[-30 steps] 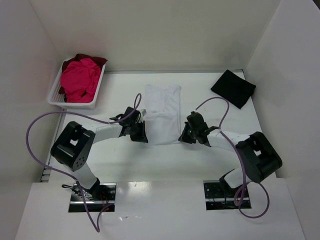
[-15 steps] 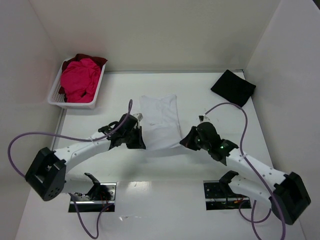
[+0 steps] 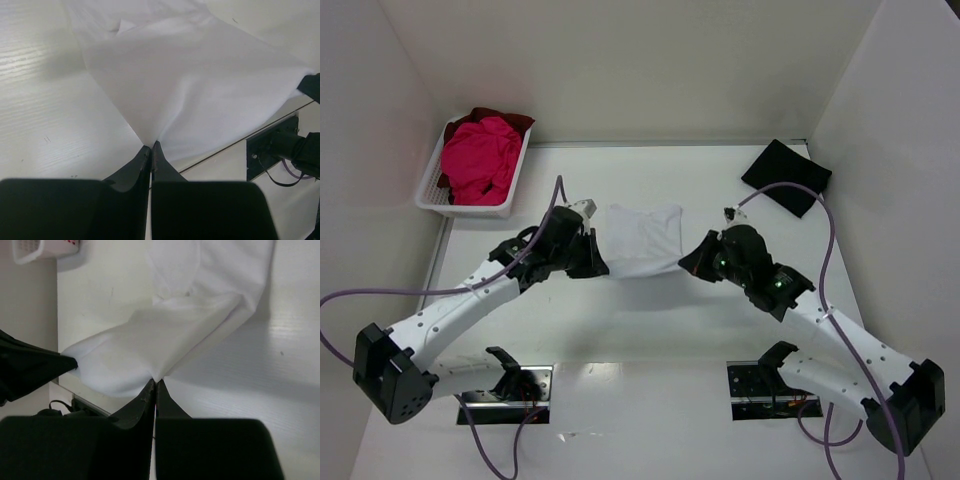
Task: Fold and stack the t-shirts
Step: Fold the long partially folded tshirt into a neat square
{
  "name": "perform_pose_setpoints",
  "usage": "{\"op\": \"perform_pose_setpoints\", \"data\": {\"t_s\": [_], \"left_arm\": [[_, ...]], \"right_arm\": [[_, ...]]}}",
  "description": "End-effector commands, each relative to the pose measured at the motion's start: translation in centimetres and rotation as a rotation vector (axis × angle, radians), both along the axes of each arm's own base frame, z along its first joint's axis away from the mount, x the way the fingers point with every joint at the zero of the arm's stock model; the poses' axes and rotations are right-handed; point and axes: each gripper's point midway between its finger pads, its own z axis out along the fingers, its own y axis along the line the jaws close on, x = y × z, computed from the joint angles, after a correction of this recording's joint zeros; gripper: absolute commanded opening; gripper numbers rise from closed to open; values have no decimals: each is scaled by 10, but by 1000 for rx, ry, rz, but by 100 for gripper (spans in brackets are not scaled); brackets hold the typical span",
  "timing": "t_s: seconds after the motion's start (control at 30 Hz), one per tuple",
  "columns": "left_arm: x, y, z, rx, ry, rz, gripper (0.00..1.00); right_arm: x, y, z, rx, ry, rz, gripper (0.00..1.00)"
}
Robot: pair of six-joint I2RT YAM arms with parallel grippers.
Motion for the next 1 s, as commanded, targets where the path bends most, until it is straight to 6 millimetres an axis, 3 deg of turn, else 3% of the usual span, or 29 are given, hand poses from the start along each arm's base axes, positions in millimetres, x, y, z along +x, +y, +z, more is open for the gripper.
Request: {"op": "perform_pose_setpoints", "data": {"t_s": [0.0, 0.03, 0.07, 0.33, 0.6, 0.63, 0.7, 0.73, 0.8, 0.83, 0.87, 0.9, 0.97], "left_arm": [[19, 6, 10, 49, -40, 6, 0], [24, 7, 10, 63, -49, -2, 0], [30, 6, 14, 71, -66, -2, 0], [90, 11, 5, 81, -66, -4, 0], [144, -1, -11, 94, -46, -33, 0], [155, 1, -5, 93, -65, -25, 0], [167, 5, -15, 82, -37, -15, 0], [173, 7, -15, 82, -38, -6, 0], [192, 9, -14, 69, -44, -2, 0], [195, 8, -15, 76, -42, -8, 0], [205, 11, -25, 82, -26, 3, 0], [215, 11, -15, 74, -47, 0, 0], [228, 11, -27, 86, -29, 2, 0]], "right_arm": [[24, 0, 28, -50, -89, -33, 0], [31, 5, 37, -47, -108, -28, 0], [38, 6, 30, -67, -83, -36, 0], [96, 7, 52, -50, -162, -96, 0], [145, 8, 41, -80, -145, -127, 0], [155, 5, 46, -72, -160, -144, 0], [168, 5, 39, -73, -146, -149, 0], [177, 3, 45, -66, -162, -164, 0], [190, 2, 34, -76, -144, -175, 0], [200, 0, 40, -65, -156, -184, 0], [205, -1, 36, -65, -147, -184, 0], [214, 0, 23, -71, -124, -183, 0], [229, 0, 26, -59, -130, -186, 0]]}}
